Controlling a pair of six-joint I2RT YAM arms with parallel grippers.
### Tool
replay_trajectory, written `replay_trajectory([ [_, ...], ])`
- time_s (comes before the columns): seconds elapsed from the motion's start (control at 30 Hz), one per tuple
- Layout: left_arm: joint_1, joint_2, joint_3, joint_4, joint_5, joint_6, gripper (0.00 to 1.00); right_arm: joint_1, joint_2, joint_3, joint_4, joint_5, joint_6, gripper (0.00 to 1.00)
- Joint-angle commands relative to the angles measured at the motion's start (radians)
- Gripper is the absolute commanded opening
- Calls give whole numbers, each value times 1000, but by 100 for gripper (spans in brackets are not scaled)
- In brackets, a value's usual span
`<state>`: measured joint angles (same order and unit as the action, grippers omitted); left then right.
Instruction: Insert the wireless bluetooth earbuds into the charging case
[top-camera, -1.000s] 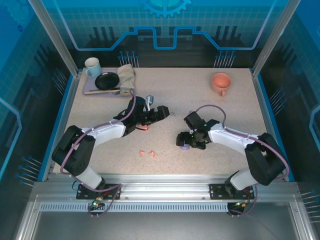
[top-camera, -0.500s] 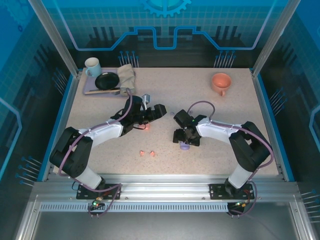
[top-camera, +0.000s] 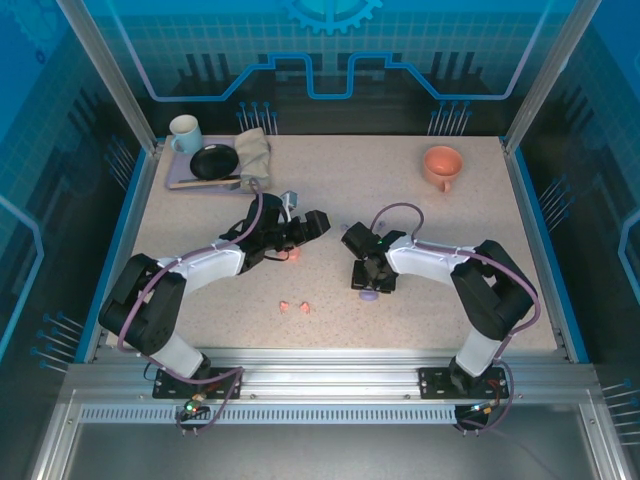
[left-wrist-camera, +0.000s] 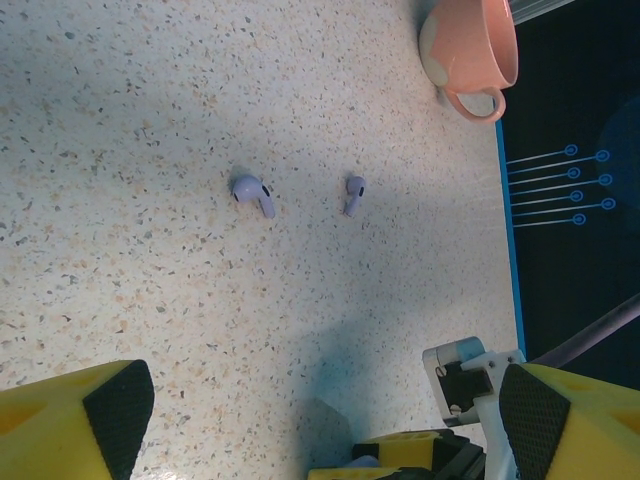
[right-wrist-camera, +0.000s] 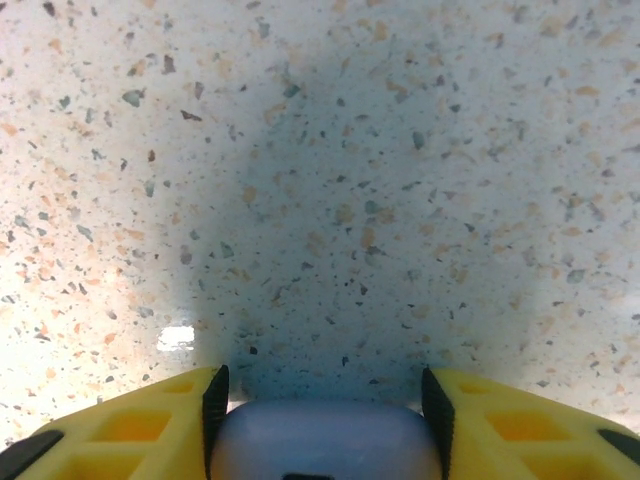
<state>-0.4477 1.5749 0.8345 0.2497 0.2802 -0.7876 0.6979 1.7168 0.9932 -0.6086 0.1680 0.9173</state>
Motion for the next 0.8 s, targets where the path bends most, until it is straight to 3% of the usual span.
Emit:
replay_trajectory([
  [0.0,9,-27,-11,19,-4,-21,92,13,-7,0,-27,0,12,44],
  [0.37,9,-26,-11,15,17,-18,92,-102,-136,-22,55,-98,8,38],
  [0.63,9,-1,-37,99,95,-50,92,-286,-237,-22,167,-330,25,36],
  [0.77,7,36,-53,220,175,-106,92,-361,-240,12,187,-435,43,36],
])
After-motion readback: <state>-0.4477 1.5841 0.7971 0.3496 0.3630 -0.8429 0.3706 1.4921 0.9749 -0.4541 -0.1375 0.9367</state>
